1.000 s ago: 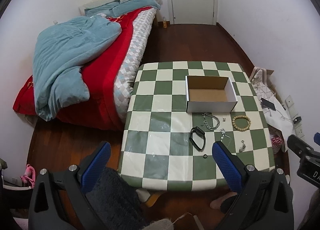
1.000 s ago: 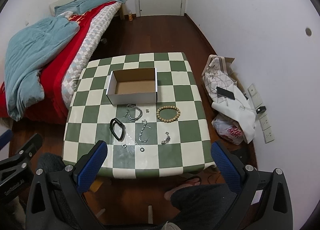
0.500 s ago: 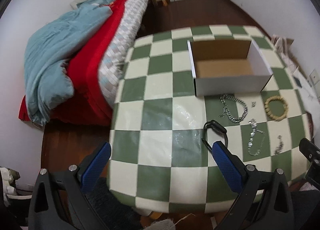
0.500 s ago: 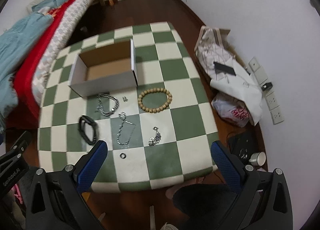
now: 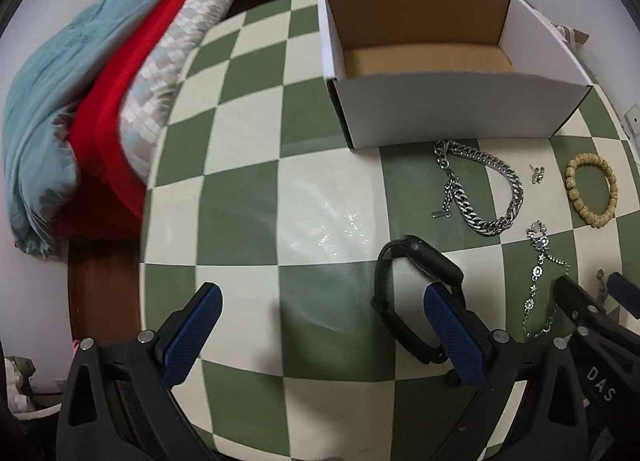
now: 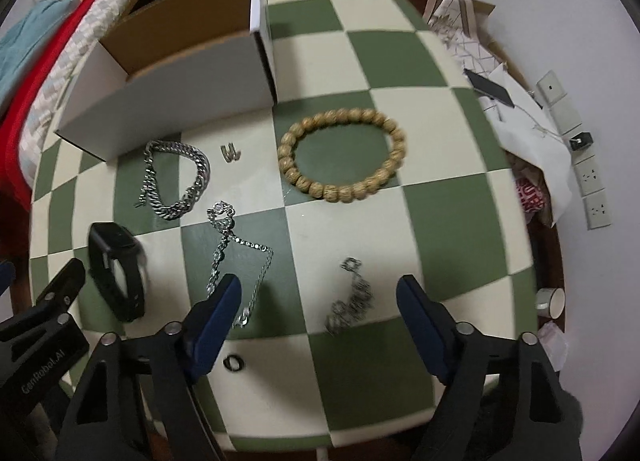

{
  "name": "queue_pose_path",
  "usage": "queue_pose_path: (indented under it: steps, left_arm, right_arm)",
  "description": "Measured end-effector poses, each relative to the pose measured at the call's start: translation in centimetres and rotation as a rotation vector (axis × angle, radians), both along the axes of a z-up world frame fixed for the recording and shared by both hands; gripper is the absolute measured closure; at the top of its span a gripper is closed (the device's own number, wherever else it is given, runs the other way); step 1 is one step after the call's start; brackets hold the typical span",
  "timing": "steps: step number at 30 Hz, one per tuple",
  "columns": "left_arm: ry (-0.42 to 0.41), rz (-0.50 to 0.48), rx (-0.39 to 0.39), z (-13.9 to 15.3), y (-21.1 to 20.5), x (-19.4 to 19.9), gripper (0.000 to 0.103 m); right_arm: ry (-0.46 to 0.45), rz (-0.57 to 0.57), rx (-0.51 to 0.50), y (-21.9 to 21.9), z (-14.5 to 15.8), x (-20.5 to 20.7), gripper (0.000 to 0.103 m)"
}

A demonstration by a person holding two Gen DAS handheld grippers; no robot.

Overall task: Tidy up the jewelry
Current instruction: 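Close the left tool on the black watch band while the right tool moves toward the silver pendant chain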

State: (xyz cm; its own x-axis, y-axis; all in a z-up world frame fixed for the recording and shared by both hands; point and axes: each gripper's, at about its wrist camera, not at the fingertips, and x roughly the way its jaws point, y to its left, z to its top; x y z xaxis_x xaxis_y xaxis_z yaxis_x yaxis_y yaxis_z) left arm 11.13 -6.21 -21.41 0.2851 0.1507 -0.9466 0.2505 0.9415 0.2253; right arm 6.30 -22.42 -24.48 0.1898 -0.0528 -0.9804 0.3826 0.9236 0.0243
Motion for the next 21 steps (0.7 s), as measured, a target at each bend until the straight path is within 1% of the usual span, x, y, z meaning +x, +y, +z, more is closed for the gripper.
queue_pose_path:
  steps: [3,4,6,7,8,9,10,11,12,13,14,15,16,17,18,19,20,21]
  left_arm:
    - [0.02,-0.001,-0.026,-0.7,-0.2,0.2,0.003]
    - [0.028,-0.004,-0.033,-1.0,-0.3,0.2,0.006]
    - [0.049,-0.009,-0.053,-1.4,-0.4,0.3,0.016]
    - [0.063,-0.008,-0.06,-1.8,-0.4,0.4,0.026]
    - [0.058,-0.007,-0.077,-1.8,-0.4,0.5,0.029]
    - [0.054,-0.005,-0.088,-1.8,-0.4,0.5,0.03]
    - [0.055,-0.008,-0.098,-1.8,-0.4,0.6,0.036]
    - [0.054,-0.011,-0.119,-1.7,-0.4,0.6,0.049]
    - [0.053,-0.015,-0.145,-1.5,-0.5,0.5,0.057]
    - [0.055,-0.019,-0.163,-1.5,-0.5,0.5,0.072]
    - [0.056,-0.023,-0.164,-1.4,-0.6,0.5,0.082]
    - [0.056,-0.03,-0.158,-1.3,-0.8,0.5,0.086]
    - [0.055,-0.033,-0.142,-1.3,-1.0,0.5,0.094]
    - [0.054,-0.036,-0.142,-1.3,-1.1,0.6,0.096]
    - [0.052,-0.036,-0.139,-1.3,-1.1,0.6,0.097]
    - [0.05,-0.037,-0.133,-1.3,-1.1,0.6,0.1]
    - [0.049,-0.038,-0.129,-1.4,-1.1,0.6,0.1]
    - [0.048,-0.036,-0.127,-1.4,-1.0,0.5,0.1]
  right_arm:
    - [0.002,0.004,0.013,0.4,-1.1,0.5,0.031]
    - [-0.002,0.008,-0.002,0.6,-1.2,0.6,0.032]
    - [-0.009,0.023,-0.023,1.0,-1.3,0.9,0.034]
    - [-0.009,0.029,-0.032,1.2,-1.4,1.0,0.036]
    - [-0.017,0.034,-0.034,1.3,-1.3,1.0,0.038]
    - [-0.022,0.038,-0.037,1.5,-1.3,1.0,0.042]
    - [-0.028,0.045,-0.04,1.7,-1.2,1.1,0.048]
    - [-0.032,0.049,-0.042,1.9,-1.1,1.1,0.051]
    - [-0.032,0.051,-0.042,2.1,-0.9,1.1,0.055]
    - [-0.037,0.056,-0.046,2.3,-0.9,1.1,0.061]
    - [-0.04,0.061,-0.048,2.4,-0.8,1.1,0.063]
    - [-0.043,0.067,-0.051,2.5,-0.7,1.1,0.068]
    - [-0.045,0.073,-0.053,2.7,-0.6,1.2,0.073]
    - [-0.047,0.078,-0.056,2.9,-0.6,1.2,0.076]
    - [-0.049,0.08,-0.059,2.9,-0.5,1.2,0.082]
    - [-0.052,0.081,-0.064,3.0,-0.4,1.1,0.088]
    - [-0.055,0.08,-0.065,3.0,-0.4,1.0,0.091]
    - [-0.057,0.077,-0.066,2.9,-0.4,1.0,0.097]
